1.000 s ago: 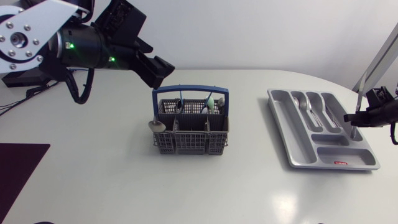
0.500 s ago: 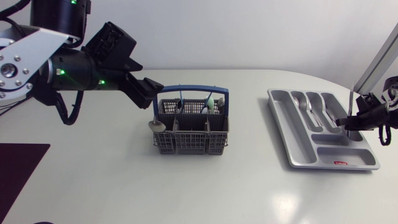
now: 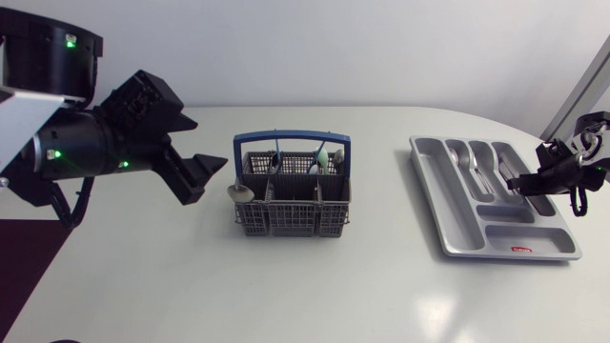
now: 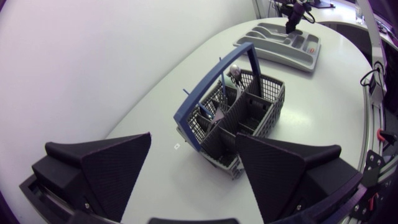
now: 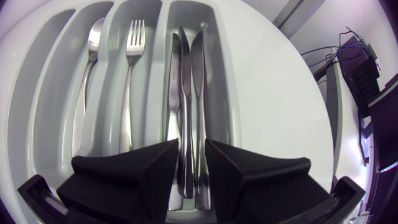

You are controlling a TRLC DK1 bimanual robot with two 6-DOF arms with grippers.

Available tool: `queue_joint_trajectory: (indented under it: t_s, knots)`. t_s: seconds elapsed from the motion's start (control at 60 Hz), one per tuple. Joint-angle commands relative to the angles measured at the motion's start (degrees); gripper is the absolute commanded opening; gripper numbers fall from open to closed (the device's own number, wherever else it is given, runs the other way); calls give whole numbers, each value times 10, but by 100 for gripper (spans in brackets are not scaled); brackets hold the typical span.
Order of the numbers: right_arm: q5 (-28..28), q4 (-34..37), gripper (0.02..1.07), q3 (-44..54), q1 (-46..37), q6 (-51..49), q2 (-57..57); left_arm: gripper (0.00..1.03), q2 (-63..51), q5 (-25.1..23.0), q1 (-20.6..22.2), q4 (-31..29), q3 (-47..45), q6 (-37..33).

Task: Unload the cutlery basket into the drawer organizer.

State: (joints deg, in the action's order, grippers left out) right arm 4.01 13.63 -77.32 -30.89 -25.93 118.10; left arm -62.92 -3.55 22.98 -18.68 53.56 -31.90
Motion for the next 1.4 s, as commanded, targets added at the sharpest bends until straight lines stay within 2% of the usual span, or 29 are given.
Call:
queue_joint_trajectory:
  t_s: [0.0, 0.133, 0.25, 0.45, 0.617, 0.7, 0.733, 0.85, 0.883, 1.033, 1.067, 1.15, 1.25, 1.383]
  knots:
    - [0, 1, 58, 4, 7, 11, 6, 95, 15, 0, -3, -3, -28, -38]
    - [7, -4, 68, 44, 8, 11, -49, 95, 27, -12, -10, -5, -51, -71]
    - [16, -16, 73, 97, 17, 4, -126, 95, 33, -47, -22, -10, -67, -106]
    - [47, -16, 89, 190, 58, -13, -252, 95, 21, -106, -45, -21, -71, -146]
    - [55, -8, 89, 270, 136, -16, -363, 93, -19, -153, -45, -31, -61, -176]
    - [52, 6, 89, 292, 182, -10, -397, 89, -43, -171, -46, -36, -50, -190]
    - [49, 10, 89, 299, 200, -4, -409, 82, -58, -181, -47, -43, -41, -202]
    - [33, 20, 89, 314, 248, 6, -434, 80, -92, -205, -54, -51, -15, -211]
    - [22, 21, 89, 321, 272, 12, -441, 72, -107, -227, -64, -57, -1, -218]
    - [-2, 16, 89, 334, 315, 22, -439, 55, -150, -290, -89, -94, 43, -236]
    - [-3, 15, 89, 335, 319, 24, -437, 46, -164, -303, -94, -108, 55, -244]
    - [-5, 9, 89, 337, 324, 25, -429, 31, -177, -333, -105, -131, 70, -260]
    - [-9, -1, 89, 342, 327, 26, -419, 19, -190, -337, -106, -149, 73, -282]
    - [-18, -3, 89, 342, 339, 29, -410, 10, -201, -337, -105, -162, 76, -298]
